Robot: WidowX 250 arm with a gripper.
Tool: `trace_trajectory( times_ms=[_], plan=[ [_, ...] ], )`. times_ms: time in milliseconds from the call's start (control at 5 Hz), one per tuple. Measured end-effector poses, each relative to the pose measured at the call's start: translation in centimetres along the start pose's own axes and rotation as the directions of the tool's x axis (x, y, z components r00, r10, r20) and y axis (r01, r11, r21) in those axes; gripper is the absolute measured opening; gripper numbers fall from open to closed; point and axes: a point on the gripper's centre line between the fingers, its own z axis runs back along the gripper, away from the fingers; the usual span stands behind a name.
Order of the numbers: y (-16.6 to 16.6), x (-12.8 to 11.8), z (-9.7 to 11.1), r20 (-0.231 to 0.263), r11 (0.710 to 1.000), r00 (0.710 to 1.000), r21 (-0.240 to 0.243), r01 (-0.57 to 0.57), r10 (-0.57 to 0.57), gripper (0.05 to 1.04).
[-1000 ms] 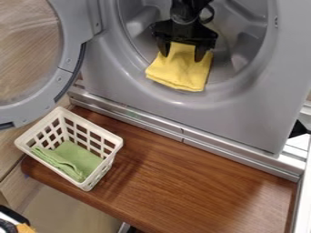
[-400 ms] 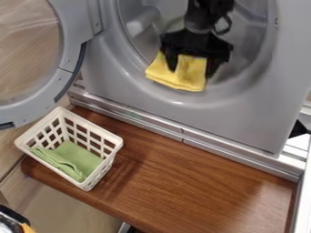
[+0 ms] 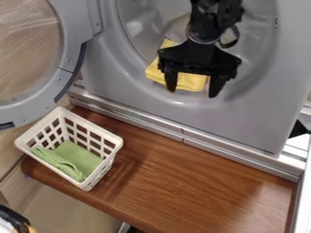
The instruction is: Put the yellow cloth in the washing machine
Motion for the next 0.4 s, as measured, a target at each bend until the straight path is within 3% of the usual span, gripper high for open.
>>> trace_trajectory(
  times_ms=[200, 400],
  plan=[
    [-1.8, -2.1, 0.7, -0.085, 0.996, 0.996, -0.085, 0.019, -0.027, 0.999],
    [-6.1, -2.7, 3.8, -0.132, 0.982, 0.987, -0.177, 0.072, -0.096, 0.999]
  ],
)
